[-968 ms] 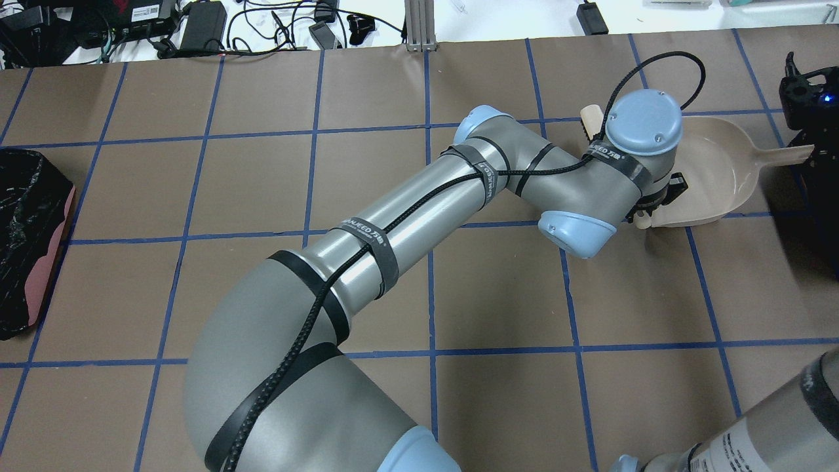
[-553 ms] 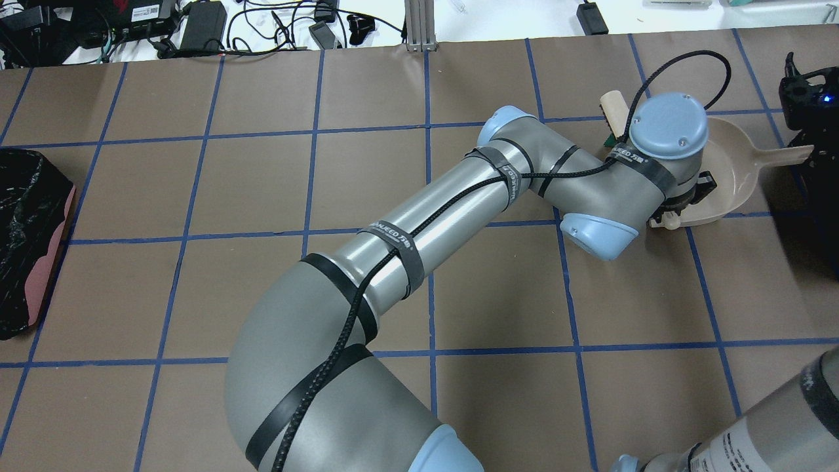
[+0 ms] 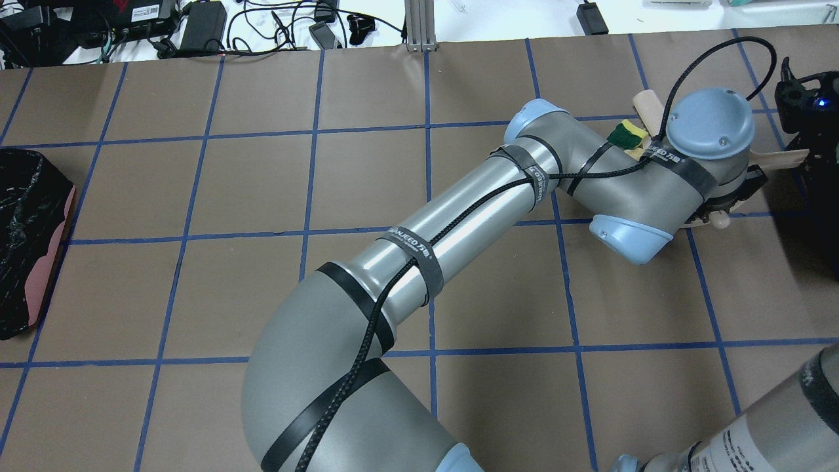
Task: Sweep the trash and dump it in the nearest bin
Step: 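Sweep the bread roll and sponge toward the dustpan with the left-held brush, then sweep the remaining peel piece into the dustpan with the left-held brush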
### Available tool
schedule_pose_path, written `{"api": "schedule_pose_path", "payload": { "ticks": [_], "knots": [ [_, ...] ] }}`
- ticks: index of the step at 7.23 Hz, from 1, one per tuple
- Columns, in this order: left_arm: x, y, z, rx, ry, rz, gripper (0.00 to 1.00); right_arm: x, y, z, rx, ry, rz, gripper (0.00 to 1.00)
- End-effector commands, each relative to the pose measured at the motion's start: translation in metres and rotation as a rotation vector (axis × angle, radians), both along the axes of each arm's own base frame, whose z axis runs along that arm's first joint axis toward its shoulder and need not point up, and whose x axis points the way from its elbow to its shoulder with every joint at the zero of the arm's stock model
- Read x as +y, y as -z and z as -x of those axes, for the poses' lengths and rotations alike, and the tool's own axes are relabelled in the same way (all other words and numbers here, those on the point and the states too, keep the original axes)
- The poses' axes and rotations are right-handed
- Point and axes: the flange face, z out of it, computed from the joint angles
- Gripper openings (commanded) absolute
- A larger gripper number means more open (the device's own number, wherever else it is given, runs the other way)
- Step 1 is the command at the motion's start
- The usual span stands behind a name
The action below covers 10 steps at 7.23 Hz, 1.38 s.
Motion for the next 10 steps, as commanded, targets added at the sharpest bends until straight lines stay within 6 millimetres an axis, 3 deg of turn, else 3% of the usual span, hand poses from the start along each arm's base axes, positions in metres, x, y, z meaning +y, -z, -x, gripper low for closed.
{"api": "schedule_pose_path", "payload": {
  "ticks": [1,3,5,7,10],
  "knots": [
    [0.007,-0.014,-0.028,-0.112,0.09,0.016,0.0,0.0,0.002,0.001,-0.001,0.004,-0.002,0.0],
    [-0.023,-0.007,-0.075,-0.281,0.163,-0.002,0.0,0.0,-0.009,0.003,0.025,0.009,0.008,0.0],
    [-0.056,0.009,-0.102,-0.345,0.261,0.022,0.0,0.0,-0.011,0.003,0.03,0.008,0.008,0.0],
    [-0.065,0.044,-0.101,-0.369,0.346,0.017,0.0,0.002,-0.006,0.002,0.022,0.016,0.002,0.0],
    [-0.071,0.056,-0.097,-0.366,0.391,0.021,0.0,0.003,-0.005,0.001,0.018,0.042,0.004,0.0]
  ]
}}
